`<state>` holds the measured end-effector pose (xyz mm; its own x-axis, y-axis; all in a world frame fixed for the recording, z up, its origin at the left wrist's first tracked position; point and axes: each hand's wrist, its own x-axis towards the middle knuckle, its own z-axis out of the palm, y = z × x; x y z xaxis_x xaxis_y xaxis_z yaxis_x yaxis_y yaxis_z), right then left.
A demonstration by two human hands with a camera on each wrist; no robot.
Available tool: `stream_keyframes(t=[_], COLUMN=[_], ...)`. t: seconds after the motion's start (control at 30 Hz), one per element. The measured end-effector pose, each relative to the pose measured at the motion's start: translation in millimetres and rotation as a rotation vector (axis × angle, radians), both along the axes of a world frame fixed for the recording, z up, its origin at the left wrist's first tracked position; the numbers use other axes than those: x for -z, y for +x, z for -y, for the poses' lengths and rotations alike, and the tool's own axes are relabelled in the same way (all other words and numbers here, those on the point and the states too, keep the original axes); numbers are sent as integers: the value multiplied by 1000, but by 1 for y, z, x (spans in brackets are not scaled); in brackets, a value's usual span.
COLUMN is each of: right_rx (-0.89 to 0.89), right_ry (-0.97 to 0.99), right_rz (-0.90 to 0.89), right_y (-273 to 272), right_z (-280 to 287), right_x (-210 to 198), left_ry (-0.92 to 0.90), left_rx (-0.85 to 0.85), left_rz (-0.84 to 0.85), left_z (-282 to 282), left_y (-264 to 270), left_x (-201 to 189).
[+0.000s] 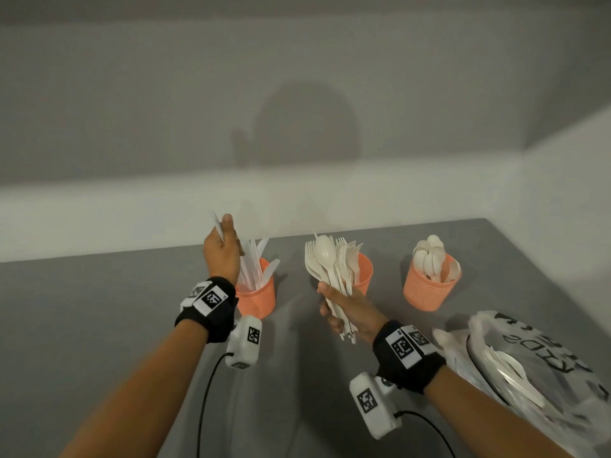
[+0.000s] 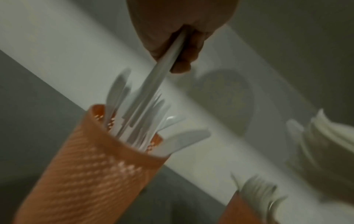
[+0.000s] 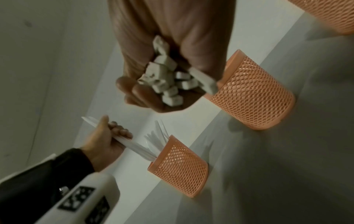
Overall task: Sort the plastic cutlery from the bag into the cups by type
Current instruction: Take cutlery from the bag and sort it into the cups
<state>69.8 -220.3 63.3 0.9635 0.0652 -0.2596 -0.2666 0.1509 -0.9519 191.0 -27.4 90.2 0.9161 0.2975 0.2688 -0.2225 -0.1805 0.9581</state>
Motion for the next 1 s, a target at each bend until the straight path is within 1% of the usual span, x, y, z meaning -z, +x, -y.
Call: stream_keyframes(t=[0.1, 0.2, 0.27, 0.33, 0.37, 0.47, 0.53, 0.57, 0.6, 0.63, 0.7, 0.73, 0.8, 0.83, 0.87, 0.9, 1.0], right_rx=[4, -8, -26, -49, -59, -94, -112, -122, -135, -152, -197, -216, -248, -264, -279, -290, -313], right_ry=[24, 41, 43, 56, 74, 150, 196, 206, 211, 215, 237, 244, 256, 278, 310, 343, 402], right_rz=[-8, -24, -40, -67, -81, -118, -142, -149, -151, -154, -167, -171, -167, -166, -168, -169, -178], right_y=[2, 2, 2, 2, 2, 1, -1, -2, -3, -4, -6, -7, -9, -10, -11, -12, -14], right_z=[-1, -2, -2, -2, -3, -4, -4, -4, -4, -4, -5, -6, -8, -9, -10, -10, -11], right_x=[0, -1, 0, 1, 1, 0, -1, -1, -2, -3, -7, -9, -11, -11, -11, -11, -12], left_ry=[153, 348, 500, 703, 814, 1076, 1125, 1089, 1012, 888, 571, 443, 271, 210, 163, 128, 62], left_rx=[52, 86, 118, 139, 132, 106, 72, 37, 21, 47, 170, 252, 444, 536, 602, 633, 613], left_rz=[-6, 20, 87, 182, 190, 126, 107, 129, 157, 179, 172, 121, -83, -193, -268, -294, -268], left_z=[1, 0, -3, -7, -8, -8, -5, -3, -1, 3, 12, 18, 27, 30, 33, 34, 33], left_y=[-1, -4, -4, -4, -4, -7, -10, -12, -14, -16, -22, -26, -35, -39, -44, -47, -51], left_x=[26, 39, 42, 43, 44, 39, 31, 26, 19, 10, -6, -14, -27, -31, -35, -37, -40])
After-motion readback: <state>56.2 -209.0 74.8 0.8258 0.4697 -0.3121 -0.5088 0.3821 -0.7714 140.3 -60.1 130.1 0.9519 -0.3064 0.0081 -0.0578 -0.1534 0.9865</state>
